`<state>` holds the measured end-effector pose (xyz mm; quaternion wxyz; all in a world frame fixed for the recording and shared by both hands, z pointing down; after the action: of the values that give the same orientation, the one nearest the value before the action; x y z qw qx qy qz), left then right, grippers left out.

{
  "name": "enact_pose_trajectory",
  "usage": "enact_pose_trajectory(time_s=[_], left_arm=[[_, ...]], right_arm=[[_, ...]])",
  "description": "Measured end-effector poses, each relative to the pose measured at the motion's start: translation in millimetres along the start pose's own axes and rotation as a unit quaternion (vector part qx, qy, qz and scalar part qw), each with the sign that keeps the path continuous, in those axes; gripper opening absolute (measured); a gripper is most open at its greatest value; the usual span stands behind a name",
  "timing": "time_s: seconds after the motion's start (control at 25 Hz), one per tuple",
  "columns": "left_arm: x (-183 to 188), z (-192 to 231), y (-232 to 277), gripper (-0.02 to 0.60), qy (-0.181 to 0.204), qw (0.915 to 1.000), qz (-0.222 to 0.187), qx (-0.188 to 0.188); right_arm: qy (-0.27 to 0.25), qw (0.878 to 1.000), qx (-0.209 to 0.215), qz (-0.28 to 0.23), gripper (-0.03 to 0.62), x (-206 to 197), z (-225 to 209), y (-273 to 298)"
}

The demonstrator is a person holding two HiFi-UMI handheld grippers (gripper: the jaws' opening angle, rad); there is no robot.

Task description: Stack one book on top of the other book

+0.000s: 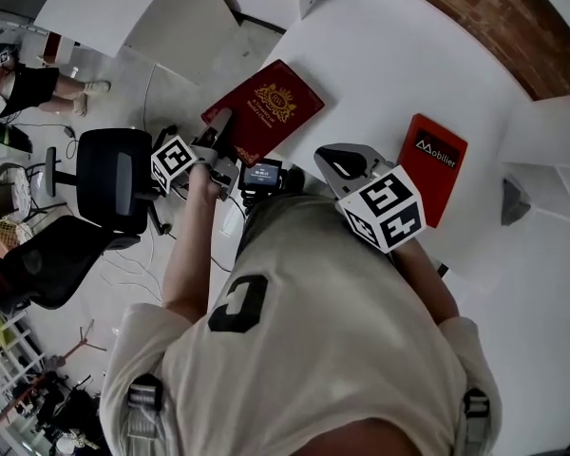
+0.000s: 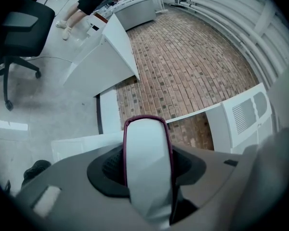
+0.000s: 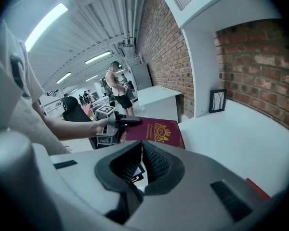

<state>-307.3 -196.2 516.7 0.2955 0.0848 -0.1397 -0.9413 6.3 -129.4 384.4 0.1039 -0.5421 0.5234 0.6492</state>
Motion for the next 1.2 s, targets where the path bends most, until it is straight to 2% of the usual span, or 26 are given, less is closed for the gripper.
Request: enact_pose_trajectory(time_s=[0.4,0.68,0.84,1.04,1.2], left_arm=[[-23.0,-9.1,-1.6,0.212,0.012,0.9998,0.012,0.012],[-62.6,-17.8,3.7,0.212,0.019,0.9998,0.008,0.008],[-82.3,-26.2,-0.8,0.212,0.022,0.9997,-0.003,0.007],[-101.1,-33.9,-8.7,0.212,0.004,0.9999,-0.014,-0.001],[-105.5,-36.8,-19.7,0.212,0.006,0.9999,-0.015,0.001]], right_arm=[[0.026,1.000,0.006,-0.008,0.006,-21.0,2.9,-20.2],[0.042,0.999,0.016,-0.021,0.006,-51.0,-5.2,-52.3],[0.050,0.998,0.044,-0.017,0.006,-68.9,-0.5,-65.2],[0.079,0.993,0.089,0.002,0.006,-88.8,3.4,-69.0],[0.087,0.991,0.102,0.007,0.006,-95.1,11.3,-73.8]])
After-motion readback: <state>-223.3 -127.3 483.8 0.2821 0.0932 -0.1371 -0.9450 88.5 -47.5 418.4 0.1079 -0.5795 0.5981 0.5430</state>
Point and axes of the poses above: the fingertips, and each gripper's own axes: y forward along the fingers, z to its left, x out of its top, the point moved 10 cm from there along -y, backward along the fingers, and after that the axes turned 9 degrees about -y, right-handed, at the moved point
